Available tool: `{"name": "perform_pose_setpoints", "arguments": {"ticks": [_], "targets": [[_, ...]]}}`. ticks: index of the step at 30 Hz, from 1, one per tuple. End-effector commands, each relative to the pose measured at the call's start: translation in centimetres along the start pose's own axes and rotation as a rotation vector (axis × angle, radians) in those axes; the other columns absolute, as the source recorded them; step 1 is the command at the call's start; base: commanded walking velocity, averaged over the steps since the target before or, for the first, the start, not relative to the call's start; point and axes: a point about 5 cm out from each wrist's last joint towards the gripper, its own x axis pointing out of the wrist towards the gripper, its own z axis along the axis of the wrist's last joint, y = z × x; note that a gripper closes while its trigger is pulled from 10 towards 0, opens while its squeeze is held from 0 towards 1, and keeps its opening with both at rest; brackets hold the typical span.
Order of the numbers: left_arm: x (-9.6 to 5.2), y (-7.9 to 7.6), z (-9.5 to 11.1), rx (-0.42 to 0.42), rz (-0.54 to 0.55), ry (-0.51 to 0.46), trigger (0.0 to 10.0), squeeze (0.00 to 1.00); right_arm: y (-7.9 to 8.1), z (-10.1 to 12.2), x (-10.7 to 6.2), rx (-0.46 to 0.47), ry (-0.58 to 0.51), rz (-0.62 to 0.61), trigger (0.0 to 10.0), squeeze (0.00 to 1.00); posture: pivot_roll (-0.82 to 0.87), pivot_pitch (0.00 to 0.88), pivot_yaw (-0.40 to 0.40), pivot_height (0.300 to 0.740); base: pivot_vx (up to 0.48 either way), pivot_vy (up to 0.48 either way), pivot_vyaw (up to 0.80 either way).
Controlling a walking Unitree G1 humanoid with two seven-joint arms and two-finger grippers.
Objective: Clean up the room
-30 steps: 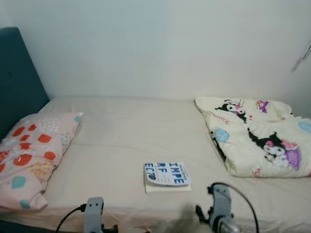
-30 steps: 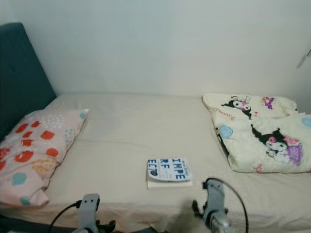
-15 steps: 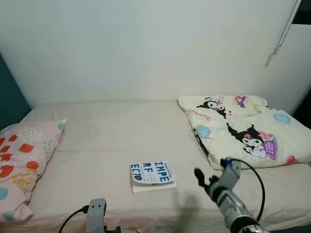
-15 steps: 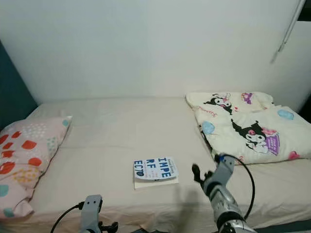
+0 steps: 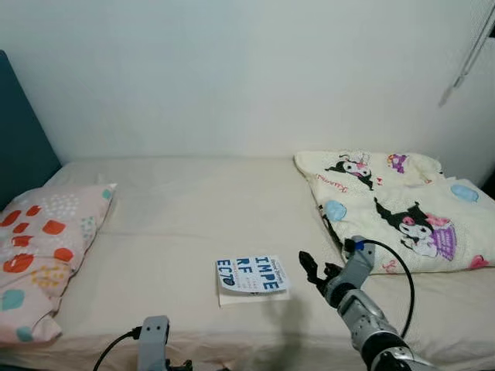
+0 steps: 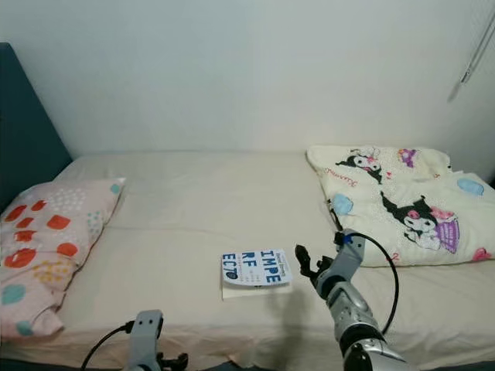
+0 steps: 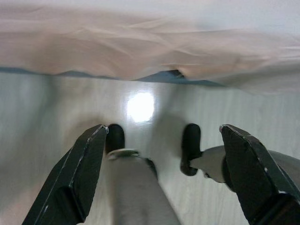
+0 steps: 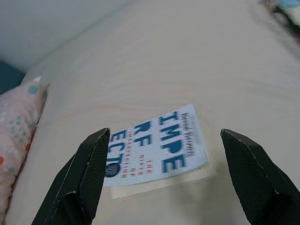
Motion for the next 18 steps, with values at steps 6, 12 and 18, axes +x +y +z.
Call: {"name": "perform_pose_setpoints", "arguments": {"ticks": [6, 12, 18], "targets": [[-0.18, 0.56, -0.5, 0.009, 0.011, 0.017, 10.0, 0.0, -0.1, -0.85, -0.23, 0.005, 0.021, -0.011, 10.0, 0.0, 0.06, 0.0, -0.028, 0.723, 0.0, 0.0, 0.76], [-0.14, 0.43, -0.38, 0.019, 0.003, 0.016, 10.0, 0.0, -0.08, -0.91, -0.25, -0.01, 0.023, -0.01, 10.0, 0.0, 0.05, 0.0, -0.026, 0.723, 0.0, 0.0, 0.76], [-0.1, 0.28, -0.28, 0.022, -0.005, 0.014, 10.0, 0.0, -0.07, -1.09, -0.28, -0.018, 0.031, -0.013, 10.0, 0.0, 0.05, 0.0, -0.025, 0.723, 0.0, 0.0, 0.76]]}}
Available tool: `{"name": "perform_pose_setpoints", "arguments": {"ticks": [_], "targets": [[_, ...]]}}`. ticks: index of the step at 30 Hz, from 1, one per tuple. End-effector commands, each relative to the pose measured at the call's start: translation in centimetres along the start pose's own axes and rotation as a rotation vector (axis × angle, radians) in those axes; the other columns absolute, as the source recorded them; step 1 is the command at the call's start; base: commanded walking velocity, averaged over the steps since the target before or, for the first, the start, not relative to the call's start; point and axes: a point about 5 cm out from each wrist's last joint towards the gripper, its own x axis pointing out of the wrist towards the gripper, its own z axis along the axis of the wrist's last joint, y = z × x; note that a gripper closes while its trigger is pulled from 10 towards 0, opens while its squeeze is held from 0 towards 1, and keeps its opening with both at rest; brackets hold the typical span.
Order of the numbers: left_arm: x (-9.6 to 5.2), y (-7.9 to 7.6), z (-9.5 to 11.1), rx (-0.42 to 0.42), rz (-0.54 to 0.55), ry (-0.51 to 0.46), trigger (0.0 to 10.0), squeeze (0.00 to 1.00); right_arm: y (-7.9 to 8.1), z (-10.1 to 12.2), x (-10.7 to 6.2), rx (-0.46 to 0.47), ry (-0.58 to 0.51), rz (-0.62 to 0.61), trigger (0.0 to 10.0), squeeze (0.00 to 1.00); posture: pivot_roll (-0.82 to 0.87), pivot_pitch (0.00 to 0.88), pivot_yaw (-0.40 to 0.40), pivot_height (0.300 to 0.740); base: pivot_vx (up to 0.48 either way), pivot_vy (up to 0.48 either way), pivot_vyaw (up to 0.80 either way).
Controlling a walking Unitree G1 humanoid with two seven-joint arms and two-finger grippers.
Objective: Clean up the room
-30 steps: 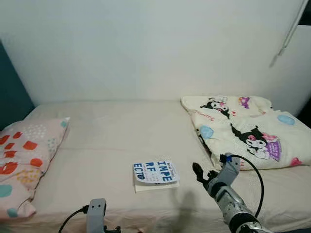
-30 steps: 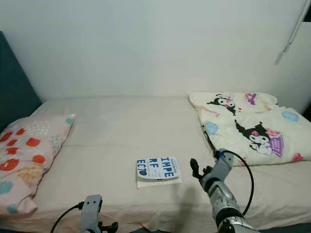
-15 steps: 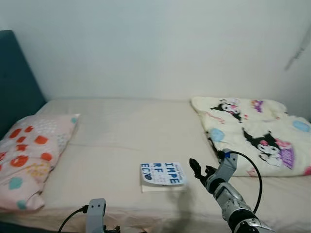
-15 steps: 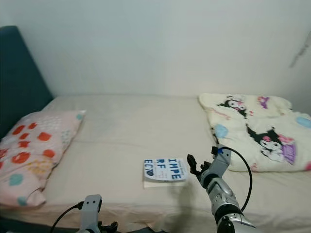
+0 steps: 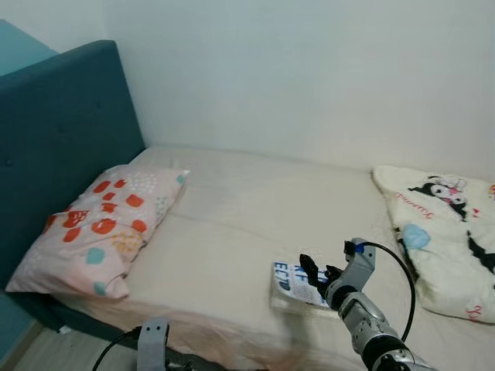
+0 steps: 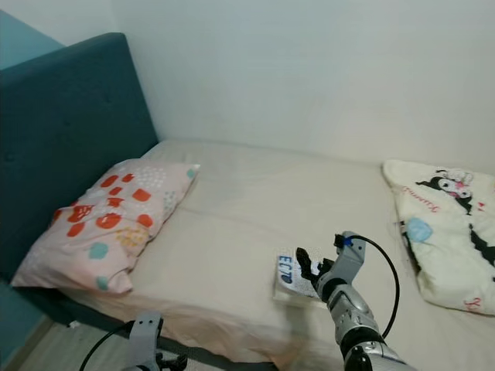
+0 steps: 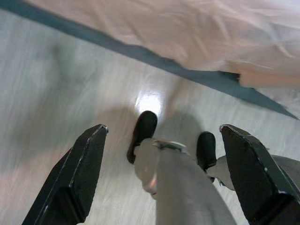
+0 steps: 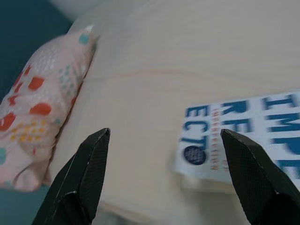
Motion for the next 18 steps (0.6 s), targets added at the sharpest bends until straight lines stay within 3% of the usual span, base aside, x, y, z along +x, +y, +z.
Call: {"name": "perform_pose_setpoints", "arguments": {"ticks": [1, 7, 12, 14, 18], "targets": [[-0.1, 0.3, -0.3, 0.006, 0.005, 0.011, 10.0, 0.0, 0.1, -0.5, -0.1, -0.014, 0.016, -0.002, 10.0, 0.0, 0.05, 0.0, -0.025, 0.723, 0.0, 0.0, 0.76], [-0.1, 0.2, -0.5, 0.007, -0.02, 0.018, 10.0, 0.0, -0.8, -0.6, -0.3, -0.048, 0.028, -0.084, 10.0, 0.0, 0.05, 0.0, -0.026, 0.723, 0.0, 0.0, 0.73], [-0.2, 0.4, -0.8, 0.021, -0.002, 0.026, 10.0, 0.0, -1.2, -0.9, -0.5, -0.02, 0.052, -0.125, 10.0, 0.0, 0.05, 0.0, -0.026, 0.723, 0.0, -0.365, 0.0], [-0.2, 0.4, -0.8, -0.017, 0.001, 0.02, 10.0, 0.0, -1.4, -1.0, -0.5, -0.02, 0.061, -0.143, 10.0, 0.0, 0.05, 0.0, -0.026, 0.723, 0.0, 0.0, 0.0], [-0.2, 0.3, -0.9, -0.01, -0.013, 0.026, 10.0, 0.0, -1.5, -1.3, -0.6, -0.029, 0.09, -0.166, 10.0, 0.0, 0.05, 0.0, -0.026, 0.723, 0.0, 0.0, 0.0]]}}
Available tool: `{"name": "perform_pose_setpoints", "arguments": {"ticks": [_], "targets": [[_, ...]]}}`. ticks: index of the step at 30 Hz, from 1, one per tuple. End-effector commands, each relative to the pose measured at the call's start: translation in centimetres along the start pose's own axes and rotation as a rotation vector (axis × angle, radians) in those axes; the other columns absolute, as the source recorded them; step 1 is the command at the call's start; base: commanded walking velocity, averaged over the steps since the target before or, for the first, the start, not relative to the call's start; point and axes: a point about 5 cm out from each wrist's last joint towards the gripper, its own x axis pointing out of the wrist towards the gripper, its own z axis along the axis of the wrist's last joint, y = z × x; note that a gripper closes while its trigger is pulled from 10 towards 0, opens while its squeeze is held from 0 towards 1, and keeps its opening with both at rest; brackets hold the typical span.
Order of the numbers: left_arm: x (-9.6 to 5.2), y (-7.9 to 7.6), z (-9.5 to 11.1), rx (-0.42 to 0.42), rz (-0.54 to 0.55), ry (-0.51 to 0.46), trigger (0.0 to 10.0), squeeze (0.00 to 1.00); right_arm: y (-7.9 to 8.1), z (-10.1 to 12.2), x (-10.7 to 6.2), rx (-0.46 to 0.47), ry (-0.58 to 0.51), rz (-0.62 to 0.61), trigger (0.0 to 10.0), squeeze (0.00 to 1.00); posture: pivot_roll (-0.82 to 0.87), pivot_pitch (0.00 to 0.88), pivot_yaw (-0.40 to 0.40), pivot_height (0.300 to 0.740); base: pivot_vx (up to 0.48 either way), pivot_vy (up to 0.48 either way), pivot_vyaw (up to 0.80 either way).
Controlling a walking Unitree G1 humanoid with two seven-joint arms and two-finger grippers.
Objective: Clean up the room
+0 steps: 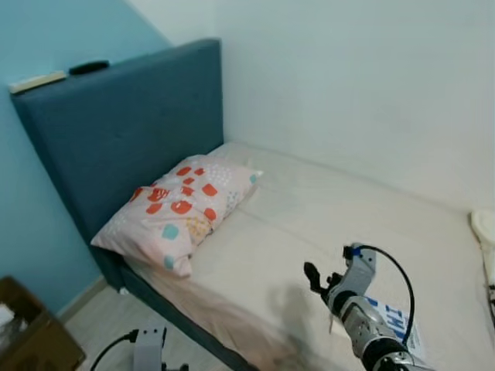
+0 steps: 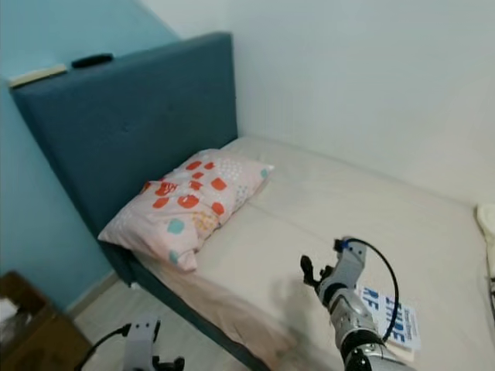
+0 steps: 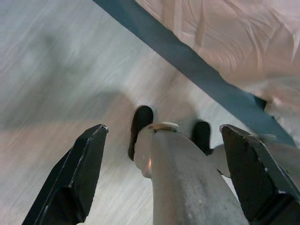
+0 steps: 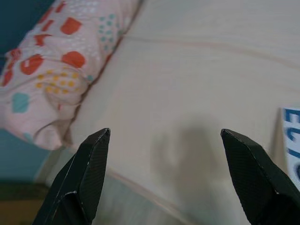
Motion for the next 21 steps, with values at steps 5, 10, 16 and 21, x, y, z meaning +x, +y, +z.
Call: {"name": "perform_pose_setpoints", "arguments": {"ticks": [5, 10, 16, 21], "targets": [[0.0, -0.3, -0.5, -0.007, -0.022, 0.018, 10.0, 0.0, -0.8, -0.8, -0.3, 0.0, 0.048, -0.045, 10.0, 0.0, 0.05, 0.0, -0.023, 0.723, 0.0, 0.0, 0.0], [0.0, -0.8, -0.8, 0.017, -0.071, 0.035, 10.0, 0.0, -0.9, -1.0, -0.3, -0.009, 0.064, -0.06, 10.0, 0.0, 0.05, 0.0, -0.023, 0.723, 0.0, -0.263, 0.0], [0.0, -0.5, -0.6, -0.002, -0.035, 0.023, 10.0, 0.0, -1.2, -1.6, -0.5, -0.028, 0.101, -0.093, 10.0, 0.0, 0.05, 0.0, -0.02, 0.723, 0.0, -0.311, 0.0], [0.0, -0.4, -0.7, -0.001, -0.035, 0.026, 10.0, 0.0, -1.7, -2.2, -0.8, -0.009, 0.132, -0.114, 10.0, 0.0, 0.05, 0.0, -0.02, 0.723, 0.0, 0.0, 0.0]]}}
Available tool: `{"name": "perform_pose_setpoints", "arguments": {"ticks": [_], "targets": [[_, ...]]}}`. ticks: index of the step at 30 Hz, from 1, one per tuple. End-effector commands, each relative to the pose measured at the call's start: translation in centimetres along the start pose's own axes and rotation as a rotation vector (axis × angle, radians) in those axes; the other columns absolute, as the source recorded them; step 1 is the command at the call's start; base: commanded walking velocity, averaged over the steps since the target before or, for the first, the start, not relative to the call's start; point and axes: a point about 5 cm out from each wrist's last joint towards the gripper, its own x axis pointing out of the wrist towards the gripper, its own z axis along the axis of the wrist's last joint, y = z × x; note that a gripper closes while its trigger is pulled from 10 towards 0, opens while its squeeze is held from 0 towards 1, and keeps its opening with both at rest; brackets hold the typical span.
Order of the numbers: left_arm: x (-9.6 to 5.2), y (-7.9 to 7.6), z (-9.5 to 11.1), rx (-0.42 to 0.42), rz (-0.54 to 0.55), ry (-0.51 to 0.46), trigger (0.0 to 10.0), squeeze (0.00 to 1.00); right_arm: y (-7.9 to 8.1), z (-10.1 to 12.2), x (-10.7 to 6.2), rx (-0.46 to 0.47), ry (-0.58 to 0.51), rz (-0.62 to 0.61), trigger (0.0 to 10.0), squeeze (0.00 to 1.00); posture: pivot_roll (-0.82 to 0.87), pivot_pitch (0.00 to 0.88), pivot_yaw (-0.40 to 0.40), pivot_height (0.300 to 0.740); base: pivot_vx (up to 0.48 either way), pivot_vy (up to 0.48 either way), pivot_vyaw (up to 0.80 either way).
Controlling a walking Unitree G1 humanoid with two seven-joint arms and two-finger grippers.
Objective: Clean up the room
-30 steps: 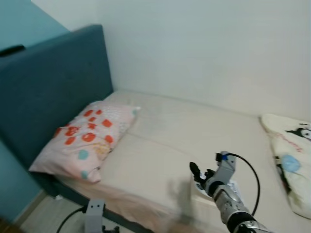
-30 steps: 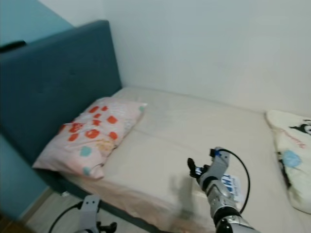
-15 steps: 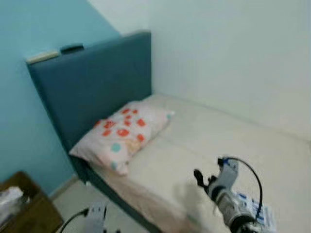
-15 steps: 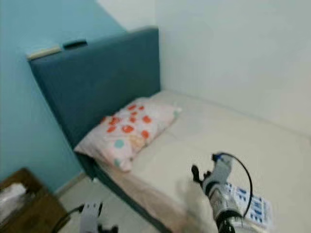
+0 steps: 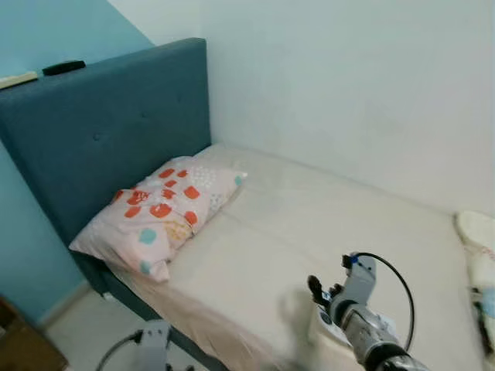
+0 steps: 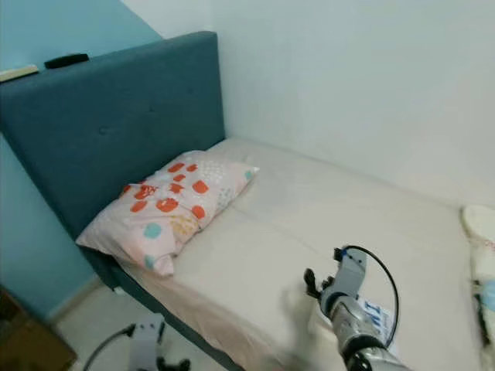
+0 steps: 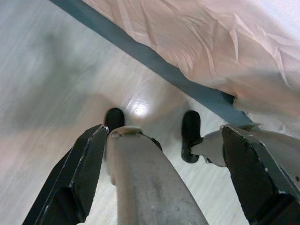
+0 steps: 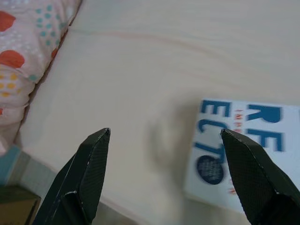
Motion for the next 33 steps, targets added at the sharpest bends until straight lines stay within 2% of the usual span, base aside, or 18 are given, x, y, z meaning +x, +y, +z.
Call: {"name": "perform_pose_setpoints", "arguments": {"ticks": [1, 8, 17, 20, 23, 25, 28, 33], "targets": [[-0.1, 0.3, 0.0, -0.002, 0.008, 0.008, 10.0, 0.0, -0.4, -0.8, -0.2, 0.006, 0.037, -0.019, 10.0, 0.0, 0.05, 0.0, -0.02, 0.723, 0.0, 0.0, 0.0], [-0.1, 0.4, -0.1, -0.001, 0.008, 0.011, 10.0, 0.0, -1.2, -1.9, -0.5, 0.001, 0.085, -0.053, 10.0, 0.0, 0.04, 0.0, -0.019, 0.708, 0.0, 0.0, 0.0], [-0.1, 0.5, 0.2, 0.001, 0.017, -0.005, 10.0, 0.0, -2.3, -2.6, -1.0, 0.098, 0.093, -0.067, 10.0, 0.0, 0.04, 0.0, -0.017, 0.678, 0.0, 0.0, 0.0], [0.1, 0.2, 1.5, -0.014, 0.004, -0.053, 10.0, 0.0, -2.9, -2.6, -1.2, 0.211, 0.069, -0.064, 10.0, 0.0, 0.04, 0.001, -0.022, 0.663, 0.0, 0.0, 0.0], [0.1, 0.0, 1.8, -0.007, 0.0, -0.062, 10.0, 0.0, -3.2, -2.7, -1.3, 0.236, 0.065, -0.076, 10.0, 0.0, 0.05, 0.001, -0.027, 0.658, 0.0, 0.0, 0.0], [0.2, -0.1, 2.3, 0.029, -0.009, -0.072, 10.0, 0.0, -4.0, -2.8, -1.6, 0.291, 0.053, -0.103, 10.0, 0.0, 0.05, 0.004, -0.032, 0.648, 0.0, 0.0, 0.0], [0.2, -0.1, 2.3, 0.04, -0.012, -0.074, 10.0, 0.0, -4.4, -2.8, -1.7, 0.323, 0.045, -0.12, 10.0, 0.0, 0.05, 0.004, -0.031, 0.643, 0.0, 0.0, 0.0], [0.0, 0.5, 1.3, 0.081, -0.003, -0.039, 10.0, 0.0, -6.6, -2.6, -2.5, 0.421, 0.002, -0.209, 10.0, 0.0, 0.05, 0.007, -0.024, 0.618, 0.0, 0.0, 0.0]]}}
